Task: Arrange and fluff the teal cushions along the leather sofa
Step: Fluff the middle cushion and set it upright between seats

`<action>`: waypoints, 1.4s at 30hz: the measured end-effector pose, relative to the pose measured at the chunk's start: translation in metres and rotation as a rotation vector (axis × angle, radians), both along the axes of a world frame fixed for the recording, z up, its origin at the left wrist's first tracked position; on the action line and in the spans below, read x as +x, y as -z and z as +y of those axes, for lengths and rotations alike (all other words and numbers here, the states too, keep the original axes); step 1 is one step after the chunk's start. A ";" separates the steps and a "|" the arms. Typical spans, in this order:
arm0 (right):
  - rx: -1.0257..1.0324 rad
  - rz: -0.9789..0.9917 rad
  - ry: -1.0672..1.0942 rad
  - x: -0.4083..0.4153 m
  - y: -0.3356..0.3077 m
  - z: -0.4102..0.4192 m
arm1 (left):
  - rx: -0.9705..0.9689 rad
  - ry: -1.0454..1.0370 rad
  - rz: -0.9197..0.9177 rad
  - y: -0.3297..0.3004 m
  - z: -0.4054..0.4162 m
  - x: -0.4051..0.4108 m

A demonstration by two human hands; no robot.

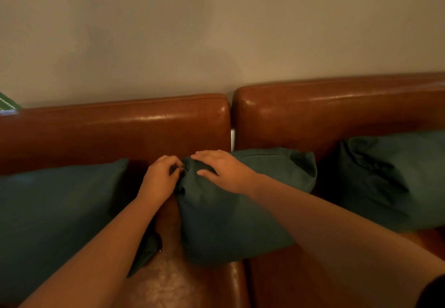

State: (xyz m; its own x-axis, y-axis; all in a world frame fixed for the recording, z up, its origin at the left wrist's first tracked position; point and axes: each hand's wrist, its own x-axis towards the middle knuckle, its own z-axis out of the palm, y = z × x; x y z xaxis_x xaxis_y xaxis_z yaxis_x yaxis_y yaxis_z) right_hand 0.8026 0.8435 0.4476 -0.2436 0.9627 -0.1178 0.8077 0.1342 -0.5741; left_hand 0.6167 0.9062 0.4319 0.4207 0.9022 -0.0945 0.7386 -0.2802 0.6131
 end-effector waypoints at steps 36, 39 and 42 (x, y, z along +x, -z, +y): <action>0.091 0.076 0.089 0.008 0.012 -0.011 | 0.140 0.440 0.298 -0.018 -0.013 0.000; 0.072 0.090 0.114 0.013 0.007 -0.011 | 0.263 0.407 0.196 -0.023 -0.007 -0.016; 0.042 0.117 0.120 0.015 0.003 -0.014 | 0.399 0.442 0.123 -0.031 -0.002 -0.030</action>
State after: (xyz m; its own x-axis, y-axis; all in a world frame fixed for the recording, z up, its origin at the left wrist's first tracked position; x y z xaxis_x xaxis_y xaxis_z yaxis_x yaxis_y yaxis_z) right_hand 0.8180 0.8299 0.4444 -0.1364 0.9892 -0.0541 0.7472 0.0669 -0.6612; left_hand 0.5869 0.9041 0.4629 0.7709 0.6206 0.1433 0.5589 -0.7670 0.3151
